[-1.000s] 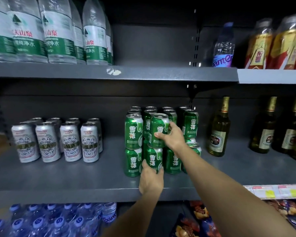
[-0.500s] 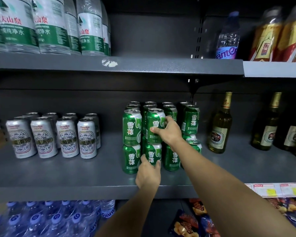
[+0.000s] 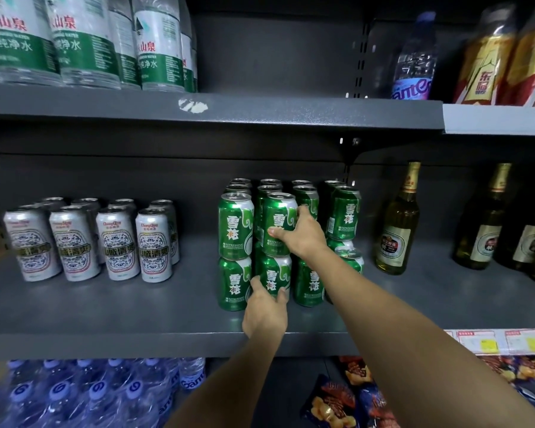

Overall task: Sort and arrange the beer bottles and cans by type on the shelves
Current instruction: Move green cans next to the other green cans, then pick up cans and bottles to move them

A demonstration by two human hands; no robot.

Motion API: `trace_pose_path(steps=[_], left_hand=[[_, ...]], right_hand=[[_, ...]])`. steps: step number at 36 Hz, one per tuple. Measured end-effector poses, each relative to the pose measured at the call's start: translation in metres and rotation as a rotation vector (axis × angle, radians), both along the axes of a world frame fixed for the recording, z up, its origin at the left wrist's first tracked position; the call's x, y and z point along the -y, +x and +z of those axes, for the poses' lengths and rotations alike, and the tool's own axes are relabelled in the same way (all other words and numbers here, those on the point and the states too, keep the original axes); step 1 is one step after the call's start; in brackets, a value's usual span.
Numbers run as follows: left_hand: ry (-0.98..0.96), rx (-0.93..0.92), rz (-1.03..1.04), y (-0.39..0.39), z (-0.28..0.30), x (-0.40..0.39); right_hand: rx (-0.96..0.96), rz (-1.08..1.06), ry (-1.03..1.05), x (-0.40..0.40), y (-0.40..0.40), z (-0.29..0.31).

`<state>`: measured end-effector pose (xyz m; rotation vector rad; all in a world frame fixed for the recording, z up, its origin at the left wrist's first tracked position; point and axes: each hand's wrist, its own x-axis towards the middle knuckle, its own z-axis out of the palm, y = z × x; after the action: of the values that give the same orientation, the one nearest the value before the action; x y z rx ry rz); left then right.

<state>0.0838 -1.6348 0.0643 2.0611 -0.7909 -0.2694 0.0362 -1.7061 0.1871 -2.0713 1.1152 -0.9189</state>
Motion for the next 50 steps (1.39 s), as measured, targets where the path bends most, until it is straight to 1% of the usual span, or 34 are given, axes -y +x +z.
trace_pose_path(steps=[10,17,19,22,25,27,30,33,36,40,43,50], left_hand=[[-0.004,-0.004,-0.031,0.003,0.001,-0.004],[0.001,0.005,-0.028,0.0,0.005,-0.011],[0.008,0.056,-0.014,-0.002,0.008,-0.016],[0.023,0.209,-0.032,-0.008,0.014,-0.025],[0.014,0.377,-0.116,-0.016,0.02,-0.03],[-0.012,0.447,-0.183,-0.026,0.027,-0.029],[-0.041,0.533,-0.293,-0.048,0.035,-0.023],[-0.028,0.613,-0.39,-0.078,0.039,-0.013],[0.01,0.631,-0.477,-0.116,0.038,-0.002],[0.065,0.66,-0.629,-0.179,0.034,0.015],[0.088,0.665,-0.736,-0.237,0.033,0.03],[0.105,0.72,-0.941,-0.394,0.032,0.049]], right_hand=[[0.08,0.041,0.053,-0.003,0.005,-0.009],[0.061,0.013,0.04,-0.004,0.003,-0.012],[0.051,-0.006,0.032,-0.005,0.001,-0.014],[0.044,-0.056,-0.007,-0.008,-0.008,-0.017],[0.035,-0.131,-0.067,-0.011,-0.027,-0.02],[0.009,-0.202,-0.118,-0.013,-0.045,-0.023],[-0.081,-0.297,-0.168,-0.013,-0.083,-0.031],[-0.109,-0.362,-0.146,-0.012,-0.127,-0.042],[-0.075,-0.427,-0.074,-0.01,-0.179,-0.052],[-0.135,-0.51,-0.043,-0.009,-0.262,-0.062],[-0.235,-0.573,-0.031,-0.01,-0.337,-0.067],[-0.552,-0.691,0.045,-0.023,-0.525,-0.078]])
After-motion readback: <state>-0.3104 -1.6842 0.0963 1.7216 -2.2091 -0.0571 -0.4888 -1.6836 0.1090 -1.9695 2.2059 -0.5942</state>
